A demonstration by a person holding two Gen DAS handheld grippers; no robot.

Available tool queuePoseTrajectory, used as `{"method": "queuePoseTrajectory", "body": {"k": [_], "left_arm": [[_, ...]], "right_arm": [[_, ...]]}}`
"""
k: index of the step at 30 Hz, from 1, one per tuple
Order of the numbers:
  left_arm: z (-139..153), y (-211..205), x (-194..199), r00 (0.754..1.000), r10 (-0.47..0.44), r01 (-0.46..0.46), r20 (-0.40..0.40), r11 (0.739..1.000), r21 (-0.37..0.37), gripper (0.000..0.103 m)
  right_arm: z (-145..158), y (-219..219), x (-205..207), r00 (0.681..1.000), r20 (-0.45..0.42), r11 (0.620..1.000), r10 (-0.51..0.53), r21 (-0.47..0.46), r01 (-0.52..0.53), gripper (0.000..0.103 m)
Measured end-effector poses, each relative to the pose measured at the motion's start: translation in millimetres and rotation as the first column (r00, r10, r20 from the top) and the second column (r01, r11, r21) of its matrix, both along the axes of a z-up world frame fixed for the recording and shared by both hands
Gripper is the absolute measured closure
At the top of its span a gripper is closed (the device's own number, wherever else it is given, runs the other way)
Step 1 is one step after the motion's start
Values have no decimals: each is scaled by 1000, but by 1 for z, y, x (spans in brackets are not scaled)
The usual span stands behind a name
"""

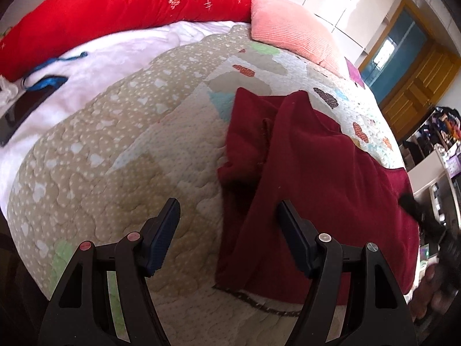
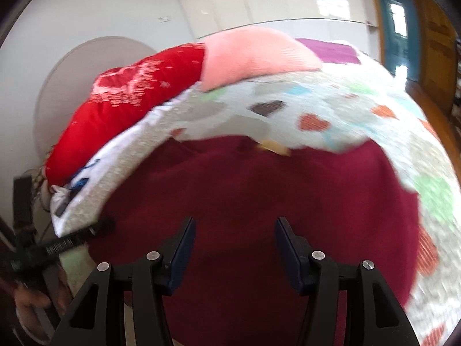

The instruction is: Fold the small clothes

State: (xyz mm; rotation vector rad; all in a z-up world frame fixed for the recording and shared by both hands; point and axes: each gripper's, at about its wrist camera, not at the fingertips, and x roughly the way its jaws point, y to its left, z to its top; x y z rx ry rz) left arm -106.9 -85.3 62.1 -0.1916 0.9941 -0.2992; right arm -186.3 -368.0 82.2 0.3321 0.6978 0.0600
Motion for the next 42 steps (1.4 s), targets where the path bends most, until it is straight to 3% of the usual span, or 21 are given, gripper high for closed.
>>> {"method": "queuePoseTrajectory", "body": {"k": [7,15,16,17,19,21,24,27,31,34,36,37,38,42], "left_arm": [[-9,4,-3,1000,-6,6,4,1000,-22,32],[-12,11,-3,1000,-31,31,6,998,-57,31],[-12,12,-3,999,-34,34,6,997,-62,31],[-12,14,-2,999,-38,39,4,997,-70,31],[-12,17,-1,999,-44,44,1,996,-82,31],[-12,17,1,999,-46,46,-2,995,-89,29],[-14,17,3,999,-39,38,-3,994,-98,26],[-13,16,4,999,-42,41,-2,994,-97,26],[-14,14,5,999,-44,44,3,995,-92,25],[-14,13,3,999,-39,40,10,996,-86,24],[-14,12,5,999,-38,39,10,996,-84,24],[-15,10,8,999,-37,38,10,996,-84,24],[-15,9,8,999,-36,37,11,996,-86,24],[-16,9,10,999,-37,37,11,996,-87,24]], "right_arm": [[10,56,74,988,-29,977,149,159,-143,48],[0,130,154,963,-151,974,224,34,-222,48],[-5,135,163,959,-174,975,222,15,-223,54],[-10,138,170,957,-193,975,215,-21,-223,77],[-13,140,177,961,-197,973,195,-85,-214,91],[-10,138,182,961,-185,974,204,-58,-218,91],[-12,141,192,961,-176,973,212,-50,-224,100],[-25,152,203,950,-214,969,226,-56,-242,101],[-15,149,193,957,-182,970,226,-50,-238,100],[1,141,181,965,-154,975,214,-21,-220,96],[10,138,174,966,-152,976,208,-36,-216,81],[12,137,172,965,-160,975,208,-42,-217,57],[13,136,171,963,-170,975,209,-38,-218,43],[5,138,173,953,-232,976,196,-47,-212,42]]}}
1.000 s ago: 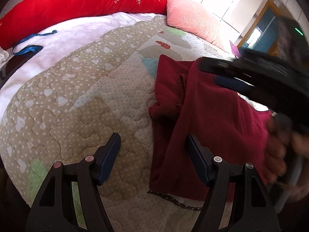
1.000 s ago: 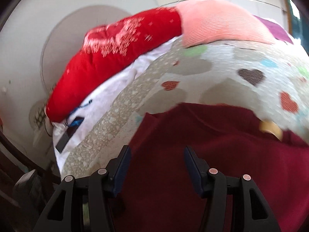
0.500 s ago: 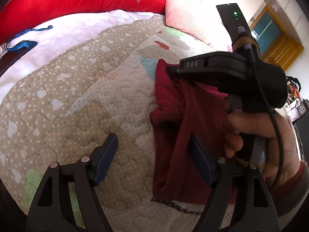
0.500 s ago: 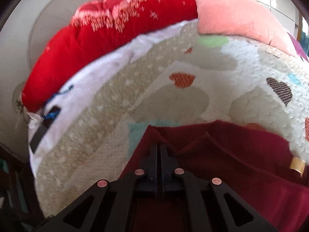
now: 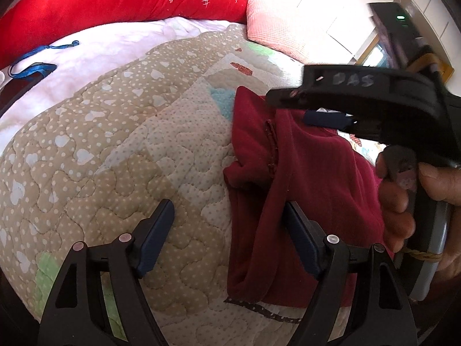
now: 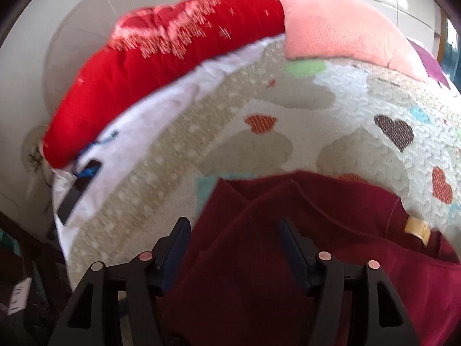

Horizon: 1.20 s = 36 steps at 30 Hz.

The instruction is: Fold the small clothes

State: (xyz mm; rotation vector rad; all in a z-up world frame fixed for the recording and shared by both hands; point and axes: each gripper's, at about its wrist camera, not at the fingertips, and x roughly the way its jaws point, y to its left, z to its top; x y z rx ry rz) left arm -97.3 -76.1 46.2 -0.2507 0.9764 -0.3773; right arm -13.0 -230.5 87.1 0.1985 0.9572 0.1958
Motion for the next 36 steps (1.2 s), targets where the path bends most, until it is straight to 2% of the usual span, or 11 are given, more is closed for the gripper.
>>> {"method": "queuePoseTrajectory", "body": {"k": [3,8,13,15,17,19,20,21,26,32,36], "left_arm": [[-1,0,1,1000,-1,1,1,1000,-4,24],[-3,4,-2,1000,2,-2,4,1000,-29,22],[-5,3,-3,1000,8,-7,16,1000,-29,19],[-4,1,-3,1000,9,-8,22,1000,-26,16],[-4,-2,-3,999,-4,5,37,1000,-22,16],[0,-6,-4,998,-45,47,42,998,-45,31],[5,-11,-4,994,-105,107,27,989,-100,58],[7,-16,-5,990,-139,140,13,983,-121,72],[58,-62,-32,948,-276,288,158,956,-53,78],[106,-124,-62,870,-431,461,238,884,-84,78],[105,-180,-84,804,-552,576,222,815,-63,78]], "right_arm": [[-9,6,6,999,-47,1000,2,-25,-3,41],[-21,26,23,995,-103,997,19,-72,-27,13],[-37,56,31,992,-113,959,57,-272,-86,10],[-39,55,27,995,-81,954,65,-288,-85,13],[-35,44,19,998,-35,956,47,-289,-55,46],[-28,23,10,999,-13,982,51,-184,-53,69],[-23,9,4,999,-6,993,42,-109,-42,81],[-19,-2,-2,1000,6,999,29,-40,-28,84],[13,-61,-50,988,142,965,-54,260,16,88],[52,-132,-129,941,274,903,-199,424,68,89],[47,-186,-192,903,296,868,-311,476,143,89]]}}
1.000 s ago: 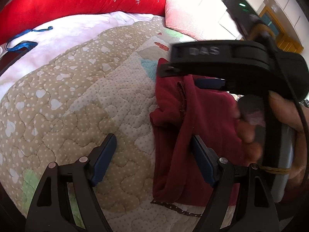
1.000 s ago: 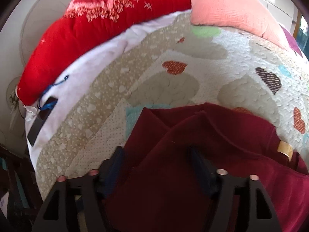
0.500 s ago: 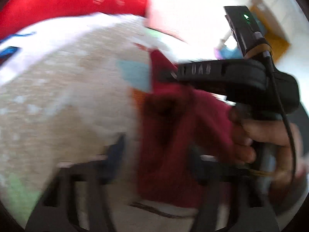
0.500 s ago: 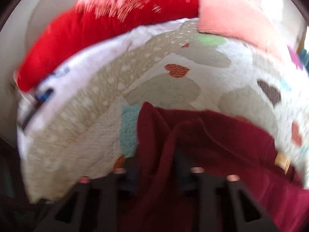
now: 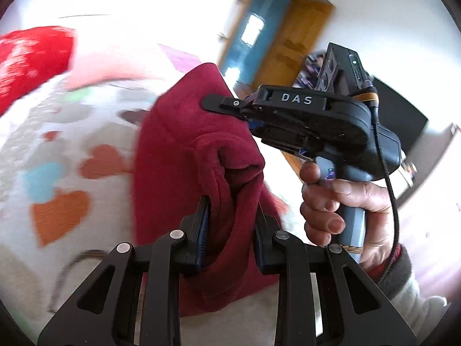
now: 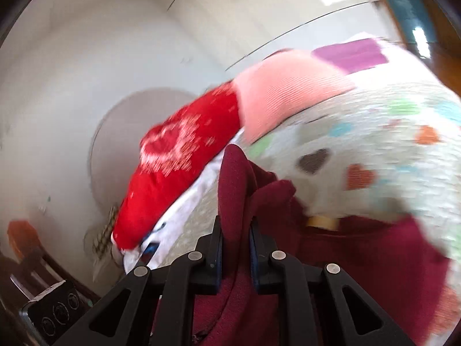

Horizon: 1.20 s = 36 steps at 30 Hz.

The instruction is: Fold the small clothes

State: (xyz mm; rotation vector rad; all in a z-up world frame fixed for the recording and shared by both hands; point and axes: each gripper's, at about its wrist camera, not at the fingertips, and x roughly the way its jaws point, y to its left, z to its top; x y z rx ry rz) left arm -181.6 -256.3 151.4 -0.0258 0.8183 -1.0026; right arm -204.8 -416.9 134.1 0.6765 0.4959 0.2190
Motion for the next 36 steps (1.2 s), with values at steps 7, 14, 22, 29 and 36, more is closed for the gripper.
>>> {"method": "queuePoseTrajectory", "body": {"k": [7,14,22,29,36], "left_arm": [[-64,-90,-31,991,-126,133,-52,972,195,78],[-37,-62,-32,992,-123,120,1,971,208,62],[-31,-15,1,988,63,-95,139,967,235,37],[-81,-21,2,996,80,-86,32,953,291,38],[-74,-16,-25,997,49,-63,55,959,275,37]], "right_arm": [[-86,-75,-59,962,-201,978,-187,52,201,89],[-98,-85,-90,933,-239,957,-269,47,288,79],[-58,-25,-130,971,-172,982,-164,-121,144,46],[-96,13,-127,956,-266,988,-121,-122,91,58],[-94,10,-144,954,-238,967,-180,-222,127,97]]}}
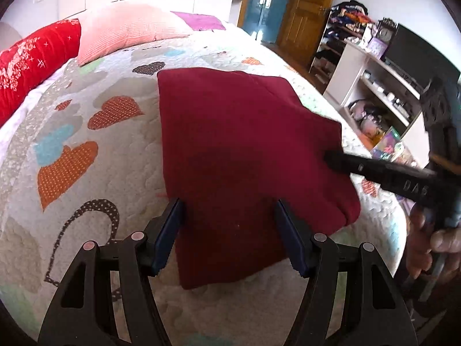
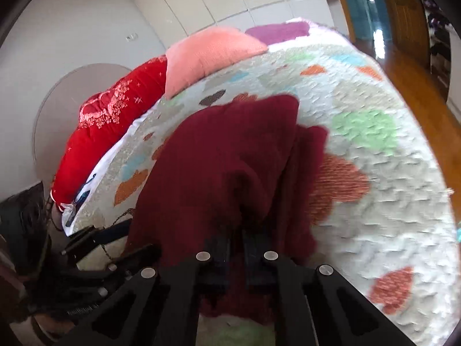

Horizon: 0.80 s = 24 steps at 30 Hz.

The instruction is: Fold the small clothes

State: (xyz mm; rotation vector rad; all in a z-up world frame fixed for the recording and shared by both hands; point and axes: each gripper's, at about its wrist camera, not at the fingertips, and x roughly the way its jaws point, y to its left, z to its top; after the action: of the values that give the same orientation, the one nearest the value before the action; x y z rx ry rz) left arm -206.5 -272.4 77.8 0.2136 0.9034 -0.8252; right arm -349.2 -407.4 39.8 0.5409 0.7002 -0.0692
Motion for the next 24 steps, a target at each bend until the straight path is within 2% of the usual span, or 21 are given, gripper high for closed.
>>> {"method": "queuePoseTrajectory", "body": {"k": [3,5,7,8,9,12,15,19,22,23,24], "left_arm": [[-7,-7,1,1000,15,-16,4,999,49,37],[-1,-3,1,1000,12,-13,9,999,42,37],[10,3,4,999,27,-28,31,1000,14,37],[14,5,6,998,40,-40,45,999,5,37],[18,5,10,997,52,-52,58,999,-4,37],[24,-2,27,994,93,-93,59,996,-13,37],[20,-13,40,991,124,-123,46,992,-17,38],[9,-27,52,989,145,-146,36,989,19,37],[0,-32,55,989,149,-149,25,989,23,35],[-2,-33,55,989,146,-146,32,989,23,33],[-4,-34,55,989,144,-145,39,989,21,31]], "right_arm": [[-15,0,5,999,-47,1000,3,3,-3,97],[-20,3,8,998,-63,1000,5,-2,-5,97],[-9,4,0,999,-42,1000,8,-19,-9,95],[0,3,-6,1000,-25,1000,5,-31,-6,87],[8,2,-9,1000,-15,999,-4,-46,3,84],[35,1,-15,998,57,994,-30,-101,35,82],[46,3,0,995,90,992,-31,-119,42,82],[35,5,34,997,74,993,-34,-114,42,82],[13,0,53,995,-22,978,-92,-187,87,82],[3,-6,55,993,-46,977,-109,-189,98,82],[-5,-13,53,992,-40,982,-118,-152,111,82]]}}
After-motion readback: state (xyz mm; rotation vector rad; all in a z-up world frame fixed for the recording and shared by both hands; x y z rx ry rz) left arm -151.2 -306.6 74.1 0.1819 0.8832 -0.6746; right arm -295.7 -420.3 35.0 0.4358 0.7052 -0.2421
